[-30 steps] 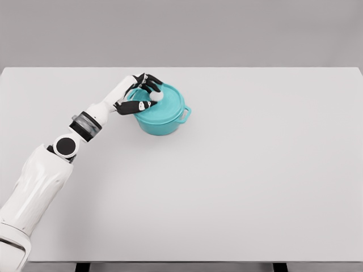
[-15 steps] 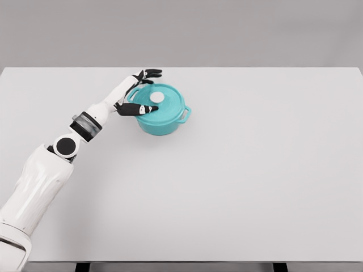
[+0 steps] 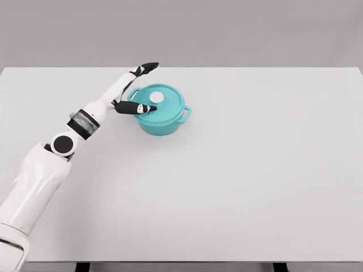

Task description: Cover the pot with left arm

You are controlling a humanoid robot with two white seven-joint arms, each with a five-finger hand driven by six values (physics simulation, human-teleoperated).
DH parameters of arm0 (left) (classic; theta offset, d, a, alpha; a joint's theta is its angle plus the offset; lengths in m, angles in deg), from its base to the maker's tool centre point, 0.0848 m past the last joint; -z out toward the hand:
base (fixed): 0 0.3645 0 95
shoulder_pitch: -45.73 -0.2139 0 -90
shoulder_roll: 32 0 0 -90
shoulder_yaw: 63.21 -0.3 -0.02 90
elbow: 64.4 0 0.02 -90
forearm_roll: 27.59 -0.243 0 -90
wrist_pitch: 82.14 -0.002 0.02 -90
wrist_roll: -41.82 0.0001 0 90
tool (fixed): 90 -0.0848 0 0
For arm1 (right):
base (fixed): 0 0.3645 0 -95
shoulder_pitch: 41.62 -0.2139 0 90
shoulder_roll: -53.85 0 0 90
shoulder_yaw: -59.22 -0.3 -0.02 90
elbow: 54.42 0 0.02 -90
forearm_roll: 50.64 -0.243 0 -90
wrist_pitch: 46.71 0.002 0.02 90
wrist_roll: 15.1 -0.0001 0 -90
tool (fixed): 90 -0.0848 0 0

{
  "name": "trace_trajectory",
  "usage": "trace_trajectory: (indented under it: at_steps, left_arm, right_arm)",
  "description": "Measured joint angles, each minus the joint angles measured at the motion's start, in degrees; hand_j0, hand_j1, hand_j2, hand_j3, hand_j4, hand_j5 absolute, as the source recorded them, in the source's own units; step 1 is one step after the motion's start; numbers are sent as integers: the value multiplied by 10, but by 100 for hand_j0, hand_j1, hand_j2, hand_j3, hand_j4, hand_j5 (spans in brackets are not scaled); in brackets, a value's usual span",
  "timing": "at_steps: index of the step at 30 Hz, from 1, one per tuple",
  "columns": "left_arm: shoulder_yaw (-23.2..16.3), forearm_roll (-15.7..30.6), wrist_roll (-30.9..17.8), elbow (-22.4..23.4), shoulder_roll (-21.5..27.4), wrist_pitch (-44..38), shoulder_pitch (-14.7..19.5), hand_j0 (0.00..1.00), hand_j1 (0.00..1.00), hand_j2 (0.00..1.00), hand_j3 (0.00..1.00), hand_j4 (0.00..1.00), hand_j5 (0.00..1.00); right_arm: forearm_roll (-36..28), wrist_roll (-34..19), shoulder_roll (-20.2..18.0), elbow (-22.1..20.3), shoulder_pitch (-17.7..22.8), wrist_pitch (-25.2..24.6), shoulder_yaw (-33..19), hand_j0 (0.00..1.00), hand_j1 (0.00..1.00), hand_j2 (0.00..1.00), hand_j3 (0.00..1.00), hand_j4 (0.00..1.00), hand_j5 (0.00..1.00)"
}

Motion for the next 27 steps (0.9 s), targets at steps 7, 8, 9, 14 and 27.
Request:
trace_trajectory:
  at_steps: [7,8,9,14,27]
  left_arm:
    - [6,2,-1,0,-3,0,0,95,95,95,95,95,95]
    - [7,3,0,0,-3,0,0,95,95,95,95,95,95]
    - [7,4,0,0,-3,0,0,95,95,95,95,95,95]
    - [6,19,0,-1,3,0,-1,95,95,95,95,95,95]
    - [1,90,0,-66,56,0,-23,95,95,95,95,95,95]
  right_arm:
    - [0,0,0,0,0,0,0,100,100,100,100,100,100]
    - [0,0,0,0,0,0,0,100,100,100,100,100,100]
    - [0,0,0,0,0,0,0,100,100,100,100,100,100]
    - [0,0,0,0,0,0,0,100,100,100,100,100,100]
    - [0,0,0,0,0,0,0,100,100,100,100,100,100]
